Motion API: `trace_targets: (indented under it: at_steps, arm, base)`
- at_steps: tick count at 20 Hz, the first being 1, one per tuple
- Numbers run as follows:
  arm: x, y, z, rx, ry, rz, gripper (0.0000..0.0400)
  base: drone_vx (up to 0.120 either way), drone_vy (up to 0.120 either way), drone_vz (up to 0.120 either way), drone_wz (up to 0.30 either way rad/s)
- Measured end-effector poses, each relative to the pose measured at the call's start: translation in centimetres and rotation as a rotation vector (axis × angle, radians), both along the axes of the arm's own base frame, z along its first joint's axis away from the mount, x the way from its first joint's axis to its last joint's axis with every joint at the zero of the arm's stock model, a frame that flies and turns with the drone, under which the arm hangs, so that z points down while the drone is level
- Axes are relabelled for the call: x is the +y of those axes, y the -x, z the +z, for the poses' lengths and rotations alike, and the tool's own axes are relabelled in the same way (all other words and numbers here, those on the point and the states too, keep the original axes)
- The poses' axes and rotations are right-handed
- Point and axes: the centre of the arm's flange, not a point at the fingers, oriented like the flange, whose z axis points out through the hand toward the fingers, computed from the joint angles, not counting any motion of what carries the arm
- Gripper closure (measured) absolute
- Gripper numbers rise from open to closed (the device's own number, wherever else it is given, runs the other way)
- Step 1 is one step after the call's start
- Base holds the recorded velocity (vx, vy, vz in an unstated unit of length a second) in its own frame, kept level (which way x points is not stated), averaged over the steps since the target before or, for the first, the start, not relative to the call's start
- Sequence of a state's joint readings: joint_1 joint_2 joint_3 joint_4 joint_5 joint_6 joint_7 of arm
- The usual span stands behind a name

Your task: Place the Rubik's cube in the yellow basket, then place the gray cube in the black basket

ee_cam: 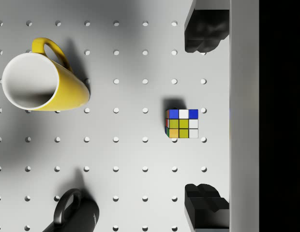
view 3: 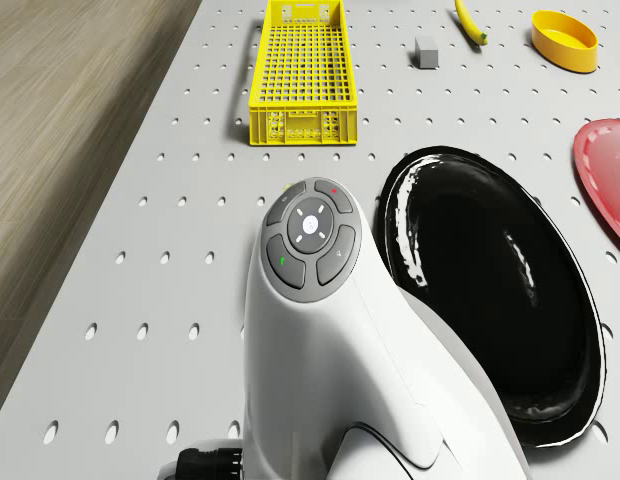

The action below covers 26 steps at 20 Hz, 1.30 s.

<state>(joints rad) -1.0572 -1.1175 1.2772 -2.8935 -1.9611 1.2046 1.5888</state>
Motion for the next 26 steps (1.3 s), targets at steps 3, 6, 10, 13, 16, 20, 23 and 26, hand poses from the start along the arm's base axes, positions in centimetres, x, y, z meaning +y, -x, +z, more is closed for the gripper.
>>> trace_targets:
  at_steps: [3, 6, 10, 13, 16, 20, 23, 26]
  arm:
    - [0.0, 0.0, 0.0, 0.000, 0.002, 0.000, 0.0000]
    - [0.0, 0.0, 0.0, 0.000, 0.003, 0.000, 0.0000]
    - [0.0, 0.0, 0.0, 0.000, 0.004, 0.000, 0.0000]
    - [0.0, 0.0, 0.0, 0.000, 0.004, 0.000, 0.0000]
    - [0.0, 0.0, 0.0, 0.000, 0.004, 0.000, 0.0000]
    - [0.0, 0.0, 0.0, 0.000, 0.004, 0.000, 0.0000]
    - [0.0, 0.0, 0.5, 0.000, 0.004, 0.000, 0.0000]
    - [0.0, 0.0, 1.5, 0.000, 0.004, 0.000, 0.0000]
  base:
    - [0.013, 0.000, -0.120, 0.000]
    - [0.120, 0.000, -0.120, 0.000]
    - [0.090, -0.070, -0.120, 0.000]
    - [0.000, 0.000, -0.120, 0.000]
    - [0.000, 0.000, -0.120, 0.000]
    - [0.000, 0.000, -0.050, 0.000]
    - [0.000, 0.000, 0.000, 0.000]
    - [0.000, 0.000, 0.000, 0.000]
